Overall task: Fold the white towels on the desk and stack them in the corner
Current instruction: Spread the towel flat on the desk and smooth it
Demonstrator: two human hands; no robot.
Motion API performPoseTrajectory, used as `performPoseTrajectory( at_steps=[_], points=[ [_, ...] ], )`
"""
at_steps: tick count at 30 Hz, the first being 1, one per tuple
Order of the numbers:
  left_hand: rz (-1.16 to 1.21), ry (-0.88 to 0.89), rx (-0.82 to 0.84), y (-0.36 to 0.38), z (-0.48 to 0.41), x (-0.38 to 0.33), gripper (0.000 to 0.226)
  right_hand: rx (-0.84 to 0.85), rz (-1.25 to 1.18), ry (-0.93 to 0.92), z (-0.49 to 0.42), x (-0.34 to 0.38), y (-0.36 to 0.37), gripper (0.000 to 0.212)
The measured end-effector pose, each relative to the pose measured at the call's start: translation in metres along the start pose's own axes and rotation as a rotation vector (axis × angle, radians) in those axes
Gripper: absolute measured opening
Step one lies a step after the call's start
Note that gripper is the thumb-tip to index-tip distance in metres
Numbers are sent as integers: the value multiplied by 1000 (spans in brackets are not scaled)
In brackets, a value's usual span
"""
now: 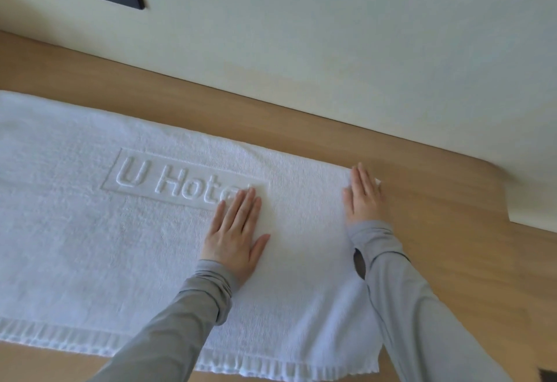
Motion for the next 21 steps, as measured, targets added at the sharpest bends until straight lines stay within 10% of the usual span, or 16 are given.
performPoseTrajectory(
  at_steps=[8,21],
  points=[
    [17,-7,-4,-1,-1,0,65,-251,-543,561,-15,-28,-28,21],
    [4,-2,-13,-1,-1,-1,66,-186,-643,490,-31,-44,-31,6]
  ],
)
Point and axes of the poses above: each hand's wrist, its own z-axis away from the middle knuckle, its own y-axis out of the palm, x = y × z, the point moved 1 cm from there along -z, towards the middle knuckle, and after that the axes turned 10 degrees about x, right-handed, at the moved point
